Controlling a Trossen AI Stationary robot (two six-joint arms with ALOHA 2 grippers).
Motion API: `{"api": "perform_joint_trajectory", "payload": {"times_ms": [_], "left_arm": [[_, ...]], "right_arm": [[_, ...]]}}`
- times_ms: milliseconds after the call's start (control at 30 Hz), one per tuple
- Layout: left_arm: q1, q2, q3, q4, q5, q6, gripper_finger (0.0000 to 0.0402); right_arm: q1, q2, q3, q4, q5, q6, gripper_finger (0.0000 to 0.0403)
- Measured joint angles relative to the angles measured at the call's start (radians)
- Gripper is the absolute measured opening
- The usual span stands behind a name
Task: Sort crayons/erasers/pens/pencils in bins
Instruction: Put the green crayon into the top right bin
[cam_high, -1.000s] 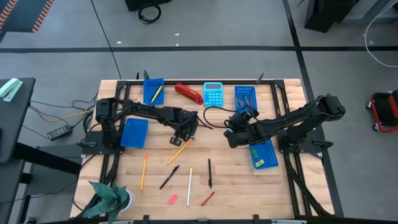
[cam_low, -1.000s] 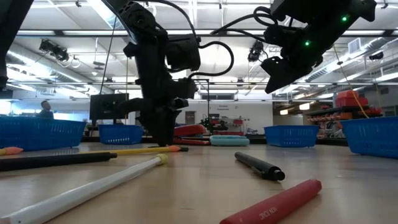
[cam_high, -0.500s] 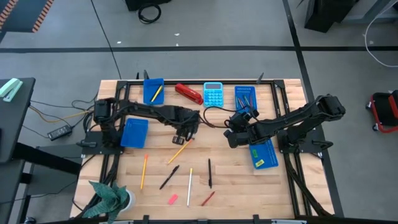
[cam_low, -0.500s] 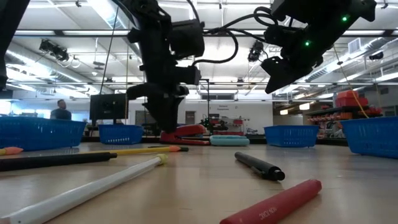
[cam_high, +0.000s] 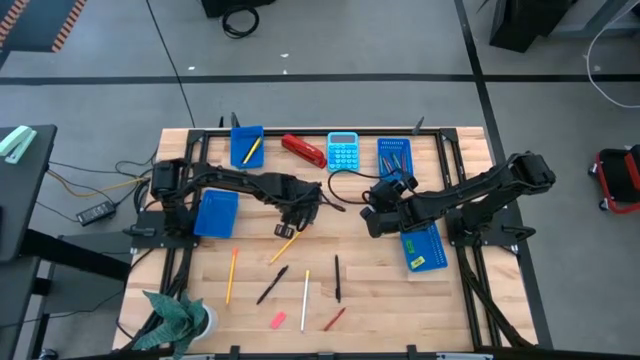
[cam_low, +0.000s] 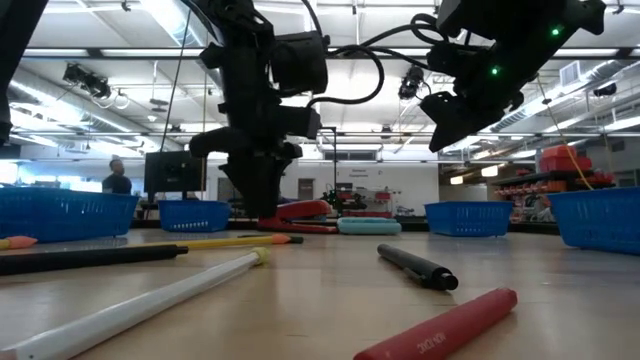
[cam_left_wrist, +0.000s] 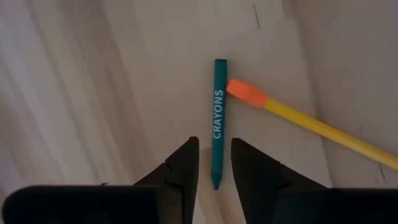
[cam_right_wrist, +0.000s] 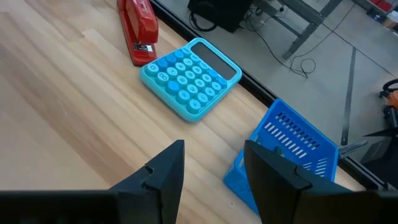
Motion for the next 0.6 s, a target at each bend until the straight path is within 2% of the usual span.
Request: {"api": "perform_joint_trajectory", "payload": {"times_ms": [600], "left_arm": [[0.007,0.001,0.0,-0.001,0.021,-0.043,0.0096]], "right_arm": [[0.0,0.0,0.0,-0.004,-0.059,0.038,0.0172]]}}
